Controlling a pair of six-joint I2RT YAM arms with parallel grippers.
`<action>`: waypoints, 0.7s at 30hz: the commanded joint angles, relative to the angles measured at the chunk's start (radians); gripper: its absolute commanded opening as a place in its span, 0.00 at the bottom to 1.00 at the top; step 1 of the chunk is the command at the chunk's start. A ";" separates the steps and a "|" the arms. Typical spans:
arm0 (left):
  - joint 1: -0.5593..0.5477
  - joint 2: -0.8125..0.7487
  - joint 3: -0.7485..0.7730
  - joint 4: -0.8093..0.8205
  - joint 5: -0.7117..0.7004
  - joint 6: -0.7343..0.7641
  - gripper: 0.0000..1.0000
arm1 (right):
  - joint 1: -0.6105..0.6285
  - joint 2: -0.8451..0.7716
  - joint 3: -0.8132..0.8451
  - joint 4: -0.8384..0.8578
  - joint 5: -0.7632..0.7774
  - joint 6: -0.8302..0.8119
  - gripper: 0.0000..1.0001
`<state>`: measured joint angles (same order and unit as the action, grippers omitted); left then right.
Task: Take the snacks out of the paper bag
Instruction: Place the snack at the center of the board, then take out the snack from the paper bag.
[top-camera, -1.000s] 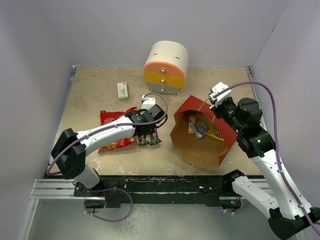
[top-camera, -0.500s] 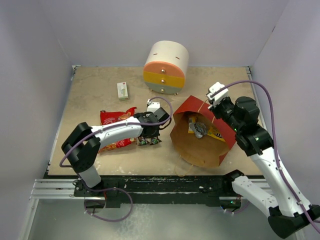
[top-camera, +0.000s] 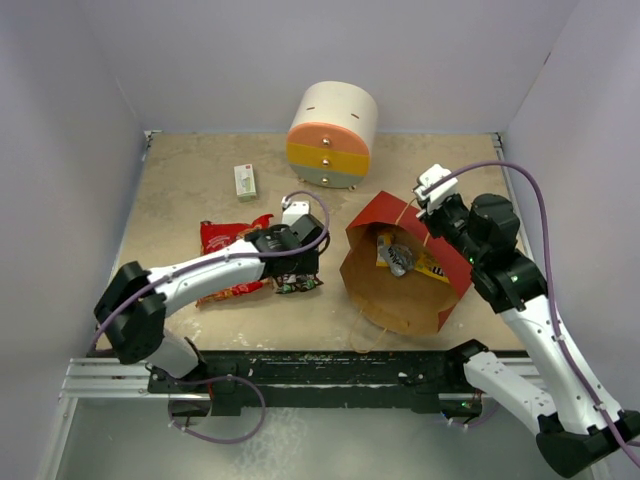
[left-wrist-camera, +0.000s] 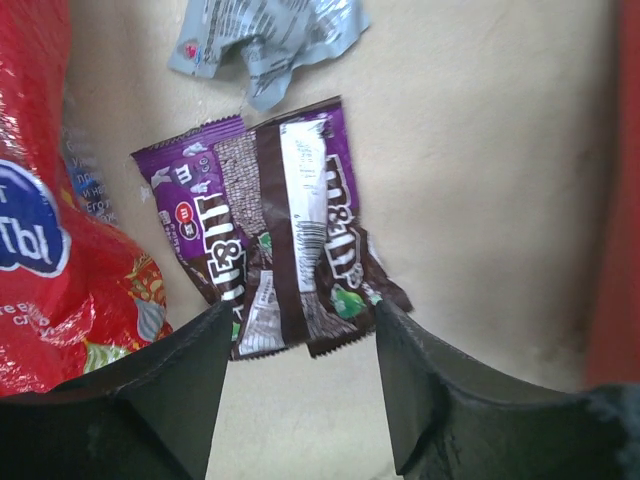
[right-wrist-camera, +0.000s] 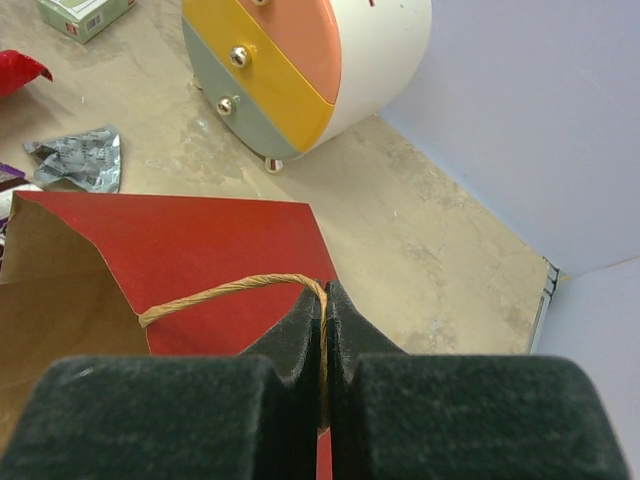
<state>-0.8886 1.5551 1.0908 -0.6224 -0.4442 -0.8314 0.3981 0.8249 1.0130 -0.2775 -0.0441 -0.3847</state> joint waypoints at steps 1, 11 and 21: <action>0.003 -0.139 -0.004 0.006 0.050 -0.009 0.63 | -0.003 0.008 0.001 0.063 -0.016 0.008 0.00; -0.206 -0.263 0.024 0.082 -0.102 0.234 0.63 | -0.002 0.035 0.002 0.080 -0.055 0.030 0.00; -0.407 -0.051 0.119 0.382 -0.062 0.563 0.62 | -0.003 0.039 0.003 0.079 -0.067 0.043 0.00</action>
<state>-1.2663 1.4281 1.1713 -0.4629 -0.5312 -0.4587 0.3981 0.8707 1.0107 -0.2474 -0.0975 -0.3614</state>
